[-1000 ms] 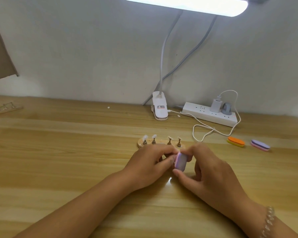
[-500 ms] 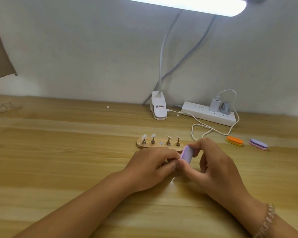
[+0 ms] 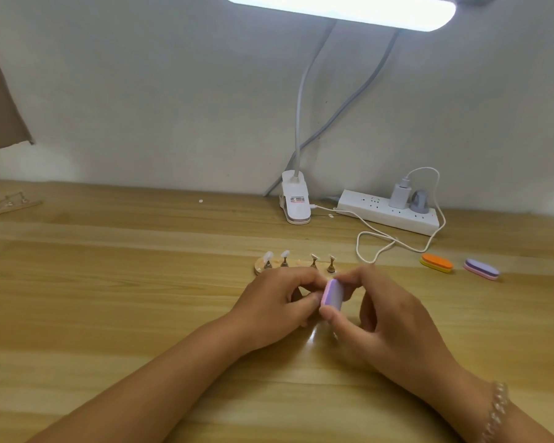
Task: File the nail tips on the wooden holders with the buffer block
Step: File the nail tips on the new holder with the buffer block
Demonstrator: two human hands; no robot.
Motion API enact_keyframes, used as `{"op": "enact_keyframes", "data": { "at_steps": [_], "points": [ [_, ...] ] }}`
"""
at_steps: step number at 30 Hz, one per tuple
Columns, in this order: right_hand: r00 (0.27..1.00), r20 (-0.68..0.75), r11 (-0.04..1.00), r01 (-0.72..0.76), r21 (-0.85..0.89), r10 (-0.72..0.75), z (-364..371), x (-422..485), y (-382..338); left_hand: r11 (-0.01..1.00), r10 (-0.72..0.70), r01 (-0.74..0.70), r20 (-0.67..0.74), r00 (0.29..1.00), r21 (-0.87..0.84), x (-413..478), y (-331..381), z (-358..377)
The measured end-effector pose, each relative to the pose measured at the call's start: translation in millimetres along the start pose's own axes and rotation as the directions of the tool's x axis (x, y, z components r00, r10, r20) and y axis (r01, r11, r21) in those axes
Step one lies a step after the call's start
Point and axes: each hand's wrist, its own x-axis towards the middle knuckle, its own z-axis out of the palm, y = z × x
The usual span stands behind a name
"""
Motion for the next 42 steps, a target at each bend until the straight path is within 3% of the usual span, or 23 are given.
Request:
{"op": "enact_keyframes", "data": {
  "at_steps": [4, 9, 13, 17, 22, 27, 31, 35, 40, 42],
  "points": [
    [0.994, -0.040, 0.994, -0.099, 0.045, 0.101, -2.2, 5.4, 11.1, 0.999, 0.005, -0.006, -0.032, 0.999, -0.032, 1.0, -1.6, 0.1],
    [1.000, -0.017, 1.000, 0.017, -0.014, -0.017, 0.3, 1.3, 4.1, 0.998, 0.033, -0.035, -0.047, 0.998, -0.046, -0.5, 0.4, -0.4],
    [0.993, -0.059, 0.994, -0.102, 0.043, 0.104, -3.6, 6.7, 11.1, 0.998, 0.025, -0.031, -0.096, 0.995, -0.062, -0.7, 2.9, 1.2],
    [0.999, -0.033, 0.998, 0.022, -0.057, -0.024, -1.8, 2.1, 0.6, 0.999, 0.019, -0.024, -0.100, 0.995, -0.047, -0.4, 3.2, -0.2],
    [0.994, -0.074, 0.997, -0.079, -0.023, 0.077, -4.1, 5.0, 5.7, 1.000, 0.030, -0.029, -0.124, 0.992, 0.012, 0.1, 0.0, 1.5],
    [0.999, -0.012, 0.995, 0.047, -0.087, -0.048, 0.3, 0.2, -3.7, 0.995, 0.094, -0.090, -0.122, 0.988, 0.041, -1.4, -0.2, 1.1],
    [0.989, -0.106, 0.995, -0.100, 0.003, 0.100, -3.7, 5.8, 5.5, 0.998, 0.067, -0.066, -0.170, 0.983, 0.016, -0.6, -0.5, 3.3],
    [0.991, -0.122, 0.998, -0.056, -0.031, 0.052, -3.8, 2.9, 2.2, 0.995, 0.101, -0.097, -0.154, 0.983, 0.031, -1.9, -2.3, 3.5],
    [0.980, -0.129, 0.987, -0.144, 0.073, 0.153, -4.8, 5.3, 5.5, 0.993, 0.109, -0.100, -0.160, 0.981, 0.063, -1.4, -1.0, 3.1],
    [0.983, -0.140, 0.992, -0.114, 0.051, 0.120, -4.7, 5.1, 4.9, 0.992, 0.112, -0.102, -0.137, 0.984, 0.073, -1.7, -1.2, 1.8]
  ]
}}
